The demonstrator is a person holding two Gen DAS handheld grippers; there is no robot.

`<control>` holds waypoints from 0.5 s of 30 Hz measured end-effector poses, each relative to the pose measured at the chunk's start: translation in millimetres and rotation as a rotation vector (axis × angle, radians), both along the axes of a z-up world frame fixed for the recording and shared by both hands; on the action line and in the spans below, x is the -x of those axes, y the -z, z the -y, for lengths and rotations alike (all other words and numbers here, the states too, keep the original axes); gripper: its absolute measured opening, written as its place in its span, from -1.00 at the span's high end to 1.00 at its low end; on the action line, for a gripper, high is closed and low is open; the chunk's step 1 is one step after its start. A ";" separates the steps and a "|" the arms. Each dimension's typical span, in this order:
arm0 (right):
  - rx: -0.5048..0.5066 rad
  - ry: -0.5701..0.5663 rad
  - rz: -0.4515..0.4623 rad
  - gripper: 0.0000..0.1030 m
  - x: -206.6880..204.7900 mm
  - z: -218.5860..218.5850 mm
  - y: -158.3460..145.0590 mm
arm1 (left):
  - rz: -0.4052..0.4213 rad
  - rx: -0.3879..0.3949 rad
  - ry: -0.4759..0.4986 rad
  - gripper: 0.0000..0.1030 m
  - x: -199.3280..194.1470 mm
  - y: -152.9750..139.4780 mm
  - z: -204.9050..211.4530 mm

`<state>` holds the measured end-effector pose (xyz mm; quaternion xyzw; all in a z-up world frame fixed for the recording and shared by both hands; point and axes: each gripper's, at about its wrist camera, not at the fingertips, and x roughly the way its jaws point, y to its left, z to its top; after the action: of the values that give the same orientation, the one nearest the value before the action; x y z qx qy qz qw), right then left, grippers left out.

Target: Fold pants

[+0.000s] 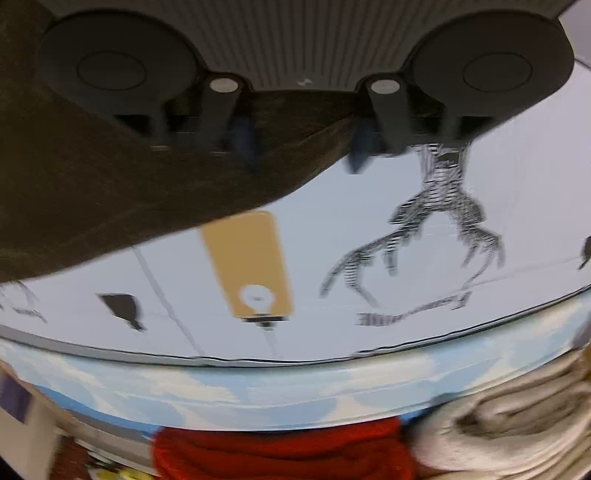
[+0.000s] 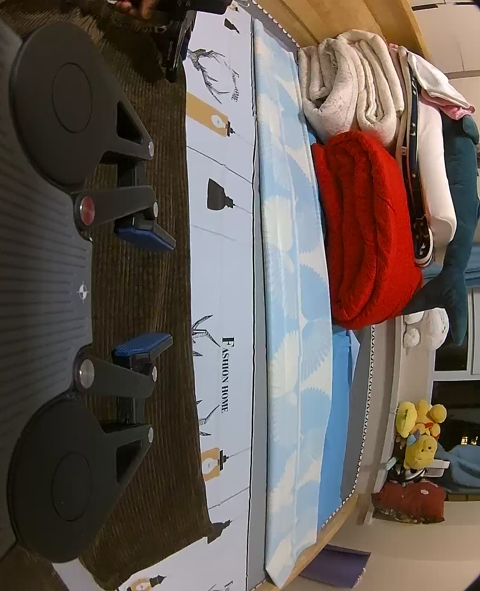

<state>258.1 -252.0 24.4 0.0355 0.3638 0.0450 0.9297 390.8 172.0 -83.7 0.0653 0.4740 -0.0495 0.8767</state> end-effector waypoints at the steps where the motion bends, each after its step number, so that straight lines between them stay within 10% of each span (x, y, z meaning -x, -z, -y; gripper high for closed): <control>1: 0.005 -0.001 0.000 0.01 0.7 -0.1 0.4 | 0.009 -0.027 0.027 0.61 1.7 -1.8 5.6; 15: -0.037 0.183 -0.067 0.01 5.1 53.1 9.2 | 0.188 -0.158 0.224 0.92 126.8 -95.8 56.5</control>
<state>253.0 -305.1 15.2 0.0870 0.3890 -0.0347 0.9165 264.0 115.5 12.1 0.1909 0.3819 -0.1034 0.8983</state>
